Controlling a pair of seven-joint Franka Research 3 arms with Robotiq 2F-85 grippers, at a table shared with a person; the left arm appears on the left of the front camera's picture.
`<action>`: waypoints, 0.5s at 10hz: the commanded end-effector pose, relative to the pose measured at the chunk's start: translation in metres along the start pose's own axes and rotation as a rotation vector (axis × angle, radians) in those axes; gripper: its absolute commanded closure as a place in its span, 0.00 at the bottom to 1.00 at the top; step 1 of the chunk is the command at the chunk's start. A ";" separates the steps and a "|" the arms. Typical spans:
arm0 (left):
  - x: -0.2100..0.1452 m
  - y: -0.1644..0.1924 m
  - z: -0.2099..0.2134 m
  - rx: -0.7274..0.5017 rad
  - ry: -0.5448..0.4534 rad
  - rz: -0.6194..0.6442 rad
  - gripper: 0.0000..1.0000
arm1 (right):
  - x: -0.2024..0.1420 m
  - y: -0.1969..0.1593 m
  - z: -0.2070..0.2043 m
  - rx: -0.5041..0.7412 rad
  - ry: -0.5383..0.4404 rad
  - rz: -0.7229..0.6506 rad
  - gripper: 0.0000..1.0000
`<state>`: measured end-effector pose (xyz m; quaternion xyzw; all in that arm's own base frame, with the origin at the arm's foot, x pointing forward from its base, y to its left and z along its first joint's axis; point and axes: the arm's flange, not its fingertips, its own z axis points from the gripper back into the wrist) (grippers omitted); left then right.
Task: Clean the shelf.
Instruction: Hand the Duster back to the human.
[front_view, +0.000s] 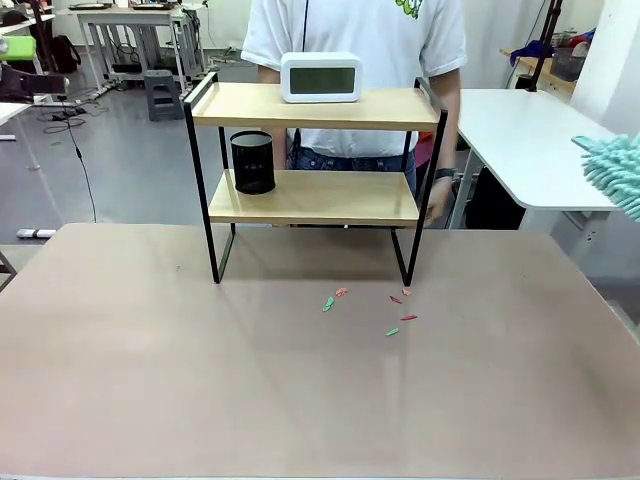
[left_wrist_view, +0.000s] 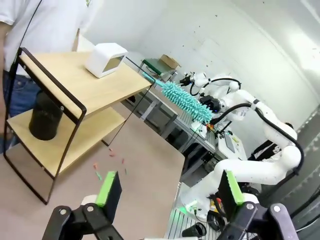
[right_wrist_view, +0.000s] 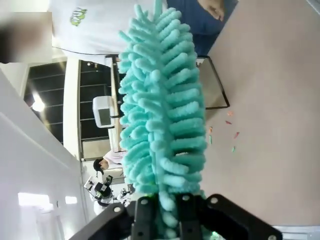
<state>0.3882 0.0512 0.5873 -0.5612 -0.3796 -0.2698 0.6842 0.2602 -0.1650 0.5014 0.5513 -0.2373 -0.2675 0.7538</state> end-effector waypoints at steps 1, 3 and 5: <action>-0.001 -0.004 0.004 0.002 -0.013 -0.006 0.00 | -0.011 0.008 0.022 0.058 -0.002 0.041 1.00; -0.001 -0.004 0.004 0.002 -0.013 -0.006 0.00 | -0.011 0.008 0.022 0.058 -0.002 0.041 1.00; -0.001 -0.004 0.004 0.002 -0.013 -0.006 0.00 | -0.011 0.008 0.022 0.058 -0.002 0.041 1.00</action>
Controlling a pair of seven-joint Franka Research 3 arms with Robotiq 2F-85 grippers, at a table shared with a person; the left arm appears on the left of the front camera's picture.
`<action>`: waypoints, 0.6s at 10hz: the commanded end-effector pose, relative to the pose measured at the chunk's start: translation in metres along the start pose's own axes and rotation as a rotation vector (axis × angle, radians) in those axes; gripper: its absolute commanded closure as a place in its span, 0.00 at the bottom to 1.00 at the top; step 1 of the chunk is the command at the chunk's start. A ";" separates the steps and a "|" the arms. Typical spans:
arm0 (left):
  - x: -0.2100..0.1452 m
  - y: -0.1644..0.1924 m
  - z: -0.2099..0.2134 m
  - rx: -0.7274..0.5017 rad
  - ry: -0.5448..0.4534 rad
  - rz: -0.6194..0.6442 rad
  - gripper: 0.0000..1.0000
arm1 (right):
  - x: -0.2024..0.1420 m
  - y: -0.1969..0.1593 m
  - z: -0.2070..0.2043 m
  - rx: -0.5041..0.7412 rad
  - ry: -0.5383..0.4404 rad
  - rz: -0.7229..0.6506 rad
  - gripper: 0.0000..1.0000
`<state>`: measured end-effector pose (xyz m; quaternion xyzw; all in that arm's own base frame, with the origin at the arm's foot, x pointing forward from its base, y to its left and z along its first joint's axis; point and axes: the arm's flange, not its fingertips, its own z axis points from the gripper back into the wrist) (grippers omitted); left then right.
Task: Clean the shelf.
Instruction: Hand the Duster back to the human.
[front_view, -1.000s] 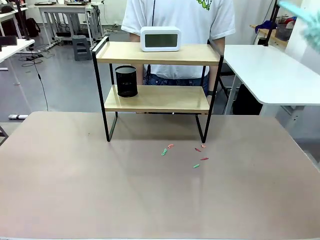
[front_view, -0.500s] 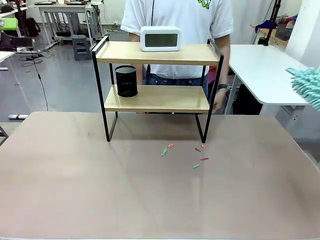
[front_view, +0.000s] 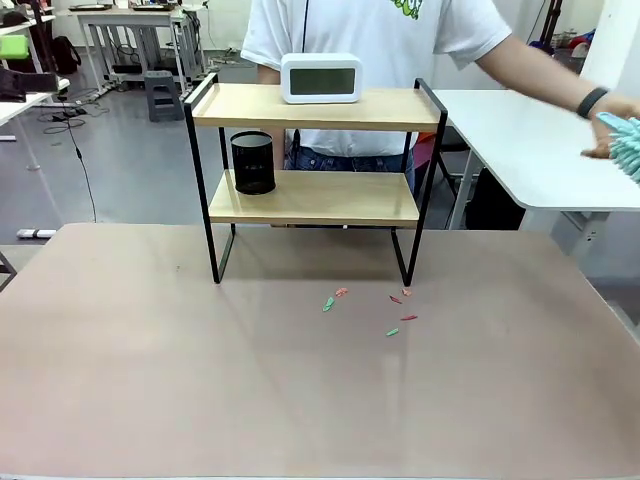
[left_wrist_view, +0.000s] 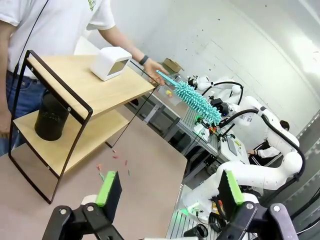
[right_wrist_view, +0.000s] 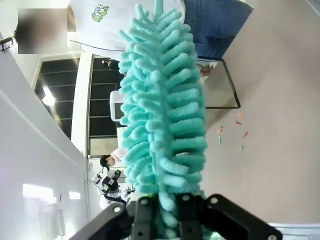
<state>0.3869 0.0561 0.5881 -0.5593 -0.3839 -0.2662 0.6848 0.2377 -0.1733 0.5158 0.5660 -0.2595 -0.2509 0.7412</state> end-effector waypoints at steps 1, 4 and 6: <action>-0.001 -0.004 -0.001 -0.006 -0.005 -0.005 0.00 | -0.001 0.000 -0.002 0.003 0.012 0.004 1.00; -0.001 -0.004 -0.001 -0.006 -0.005 -0.005 0.00 | -0.001 0.000 -0.002 0.003 0.012 0.004 1.00; -0.001 -0.004 -0.001 -0.006 -0.005 -0.005 0.00 | -0.001 0.000 -0.002 0.003 0.012 0.004 1.00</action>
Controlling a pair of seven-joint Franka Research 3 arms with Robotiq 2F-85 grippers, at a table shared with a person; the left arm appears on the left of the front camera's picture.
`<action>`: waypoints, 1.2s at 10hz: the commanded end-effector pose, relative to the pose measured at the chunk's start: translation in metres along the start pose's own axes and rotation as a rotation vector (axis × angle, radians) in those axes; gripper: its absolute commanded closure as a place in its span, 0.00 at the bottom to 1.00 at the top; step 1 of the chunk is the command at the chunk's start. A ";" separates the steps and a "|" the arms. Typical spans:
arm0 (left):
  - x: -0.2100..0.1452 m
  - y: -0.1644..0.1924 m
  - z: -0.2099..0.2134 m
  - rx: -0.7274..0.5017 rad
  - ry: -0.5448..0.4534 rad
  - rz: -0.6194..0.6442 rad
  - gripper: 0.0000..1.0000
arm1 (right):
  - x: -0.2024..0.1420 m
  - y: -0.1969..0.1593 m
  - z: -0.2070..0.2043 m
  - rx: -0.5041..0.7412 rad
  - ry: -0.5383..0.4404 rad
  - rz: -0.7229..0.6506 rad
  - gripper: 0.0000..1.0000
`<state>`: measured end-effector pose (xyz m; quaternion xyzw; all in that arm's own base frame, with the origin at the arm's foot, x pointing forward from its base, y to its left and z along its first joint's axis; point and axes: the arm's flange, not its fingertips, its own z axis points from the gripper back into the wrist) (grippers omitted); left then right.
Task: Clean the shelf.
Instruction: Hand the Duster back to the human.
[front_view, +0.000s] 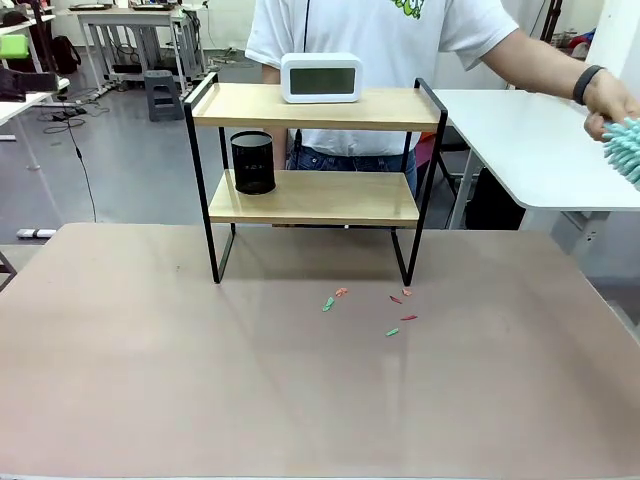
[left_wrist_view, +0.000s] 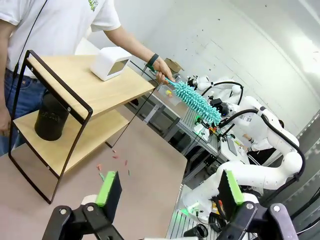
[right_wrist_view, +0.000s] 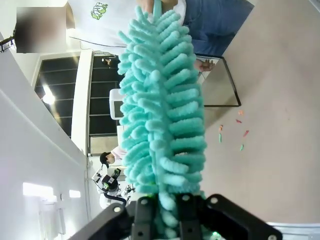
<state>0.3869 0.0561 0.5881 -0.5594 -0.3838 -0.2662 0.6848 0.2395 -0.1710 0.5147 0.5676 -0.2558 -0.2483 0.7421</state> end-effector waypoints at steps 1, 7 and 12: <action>-0.001 -0.004 -0.001 -0.006 -0.005 -0.005 0.00 | 0.000 0.000 0.001 0.002 0.002 0.005 1.00; -0.001 -0.004 -0.001 -0.006 -0.005 -0.005 0.00 | -0.005 0.005 -0.003 -0.024 0.033 0.022 0.00; -0.040 0.008 -0.028 0.016 0.106 0.316 0.00 | -0.058 0.040 -0.058 0.041 0.219 0.148 0.00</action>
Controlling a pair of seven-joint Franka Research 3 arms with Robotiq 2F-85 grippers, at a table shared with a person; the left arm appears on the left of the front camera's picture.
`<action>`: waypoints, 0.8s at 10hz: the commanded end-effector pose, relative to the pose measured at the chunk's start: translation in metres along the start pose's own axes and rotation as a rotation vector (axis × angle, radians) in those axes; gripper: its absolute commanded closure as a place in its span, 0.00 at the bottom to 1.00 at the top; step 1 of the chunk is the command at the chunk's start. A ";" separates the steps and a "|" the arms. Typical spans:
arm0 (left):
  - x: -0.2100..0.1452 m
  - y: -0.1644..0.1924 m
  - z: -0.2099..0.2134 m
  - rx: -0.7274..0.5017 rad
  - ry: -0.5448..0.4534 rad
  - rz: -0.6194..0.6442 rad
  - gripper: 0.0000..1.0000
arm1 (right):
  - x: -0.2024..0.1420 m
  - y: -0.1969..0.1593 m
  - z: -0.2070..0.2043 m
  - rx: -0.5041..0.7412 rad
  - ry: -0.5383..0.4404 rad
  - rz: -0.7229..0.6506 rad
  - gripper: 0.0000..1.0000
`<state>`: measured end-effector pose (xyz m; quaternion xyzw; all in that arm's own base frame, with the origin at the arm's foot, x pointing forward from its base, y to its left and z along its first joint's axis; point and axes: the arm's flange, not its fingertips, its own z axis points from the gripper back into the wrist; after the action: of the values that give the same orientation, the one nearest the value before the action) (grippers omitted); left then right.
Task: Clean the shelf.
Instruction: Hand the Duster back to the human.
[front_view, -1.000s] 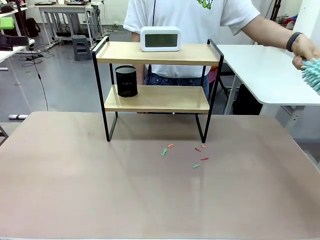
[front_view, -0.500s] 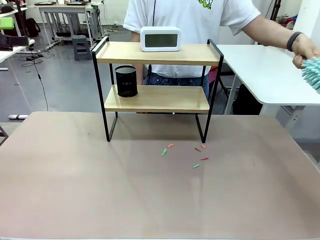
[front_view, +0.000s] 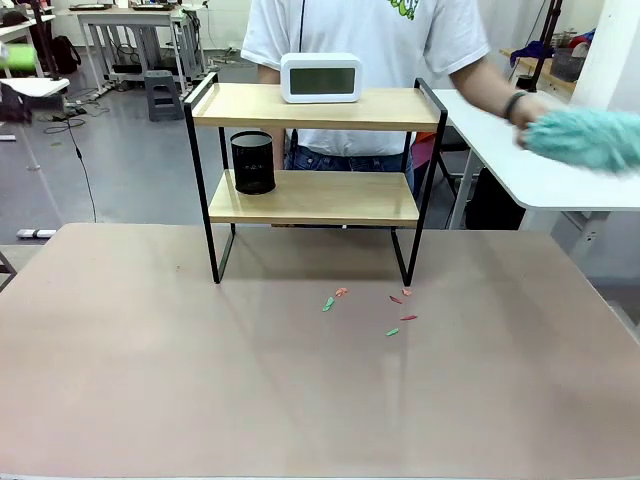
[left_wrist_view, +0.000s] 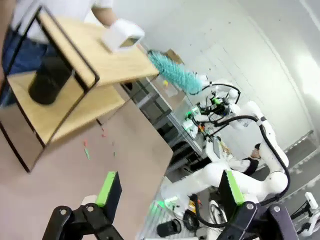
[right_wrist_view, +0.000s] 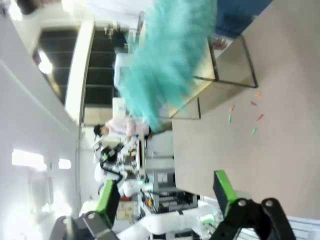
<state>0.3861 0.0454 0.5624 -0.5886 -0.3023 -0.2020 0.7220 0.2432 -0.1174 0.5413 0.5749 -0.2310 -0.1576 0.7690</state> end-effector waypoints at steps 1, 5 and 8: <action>-0.036 0.000 -0.031 0.016 0.101 0.180 0.00 | -0.039 0.009 -0.051 0.060 0.147 0.037 0.00; -0.066 -0.018 -0.079 0.016 0.158 0.224 0.00 | -0.110 0.005 -0.159 0.064 0.467 -0.037 0.00; -0.066 0.003 -0.062 0.009 0.163 0.217 0.00 | -0.051 0.046 -0.134 0.077 0.446 0.019 0.00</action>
<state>0.3488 -0.0240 0.5085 -0.5973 -0.1727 -0.1653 0.7655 0.2778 0.0456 0.5365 0.6116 -0.0497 -0.0097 0.7895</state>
